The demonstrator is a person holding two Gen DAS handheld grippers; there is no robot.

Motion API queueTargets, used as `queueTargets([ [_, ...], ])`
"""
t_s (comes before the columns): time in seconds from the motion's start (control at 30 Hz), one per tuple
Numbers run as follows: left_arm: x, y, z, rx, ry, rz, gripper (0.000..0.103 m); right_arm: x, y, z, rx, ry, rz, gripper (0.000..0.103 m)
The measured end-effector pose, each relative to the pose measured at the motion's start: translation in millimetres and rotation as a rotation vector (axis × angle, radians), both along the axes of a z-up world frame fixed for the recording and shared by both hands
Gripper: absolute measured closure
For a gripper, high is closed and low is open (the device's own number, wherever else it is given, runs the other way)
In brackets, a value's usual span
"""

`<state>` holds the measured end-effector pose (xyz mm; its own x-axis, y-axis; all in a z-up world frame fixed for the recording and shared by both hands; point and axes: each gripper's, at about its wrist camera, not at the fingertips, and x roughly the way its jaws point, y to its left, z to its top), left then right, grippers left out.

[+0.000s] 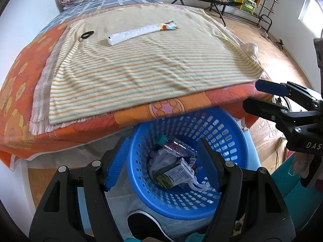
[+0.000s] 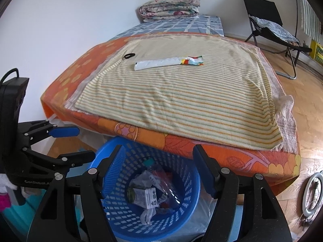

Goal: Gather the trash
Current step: 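Raise both open tools away from the basket toward the bed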

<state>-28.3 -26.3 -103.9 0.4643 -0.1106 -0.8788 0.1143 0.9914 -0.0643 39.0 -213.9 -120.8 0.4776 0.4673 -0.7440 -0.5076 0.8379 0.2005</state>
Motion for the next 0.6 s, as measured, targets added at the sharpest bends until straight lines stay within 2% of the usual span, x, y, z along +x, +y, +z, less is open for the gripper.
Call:
queueTargets([
  [0.13,10.4,9.7,4.6,-0.002,-0.011,0.032,0.032,8.1,0.6,3.7,-0.015,-0.014,-0.017,0.033],
  [0.6,63.7,44.2,24.6,-0.032,-0.081,0.123,0.032,50.8,16.2,13.4,0.044,0.000,-0.006,0.032],
])
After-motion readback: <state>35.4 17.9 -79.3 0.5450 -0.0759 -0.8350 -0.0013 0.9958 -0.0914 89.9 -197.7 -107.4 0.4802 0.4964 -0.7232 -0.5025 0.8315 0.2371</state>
